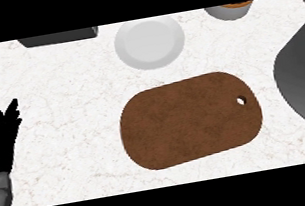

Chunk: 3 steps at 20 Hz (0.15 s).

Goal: Pick the squash from the cutting board and place it in the pot

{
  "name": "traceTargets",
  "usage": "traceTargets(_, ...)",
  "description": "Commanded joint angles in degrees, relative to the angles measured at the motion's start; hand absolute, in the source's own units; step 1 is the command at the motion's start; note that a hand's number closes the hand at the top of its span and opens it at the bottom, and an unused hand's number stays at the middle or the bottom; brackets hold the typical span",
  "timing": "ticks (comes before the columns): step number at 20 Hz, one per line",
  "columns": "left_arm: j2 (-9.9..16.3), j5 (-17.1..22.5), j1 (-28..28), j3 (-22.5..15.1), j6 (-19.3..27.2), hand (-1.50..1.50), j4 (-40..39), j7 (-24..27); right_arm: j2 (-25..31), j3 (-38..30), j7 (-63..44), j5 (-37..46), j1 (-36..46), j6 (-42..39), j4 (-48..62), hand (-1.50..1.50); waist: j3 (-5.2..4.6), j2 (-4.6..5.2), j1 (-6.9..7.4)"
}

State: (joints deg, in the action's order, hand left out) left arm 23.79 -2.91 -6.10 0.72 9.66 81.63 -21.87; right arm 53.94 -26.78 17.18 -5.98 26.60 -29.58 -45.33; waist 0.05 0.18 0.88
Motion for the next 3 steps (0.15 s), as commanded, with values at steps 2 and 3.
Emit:
traceTargets(2,0.5,1.1,1.1,1.3,-1.5,0.0,0.4,0.6,6.1,-7.3,1.5,-3.8,1.6,-2.1,12.0,-1.5,0.09,0.16,0.12)
traceTargets(3,-2.0,-1.3,1.2,-0.6,1.2,0.0,0.2,2.0,7.1,-6.9,3.4,-2.6,3.5,-2.4,16.0,-1.5,0.14,0.45,0.79)
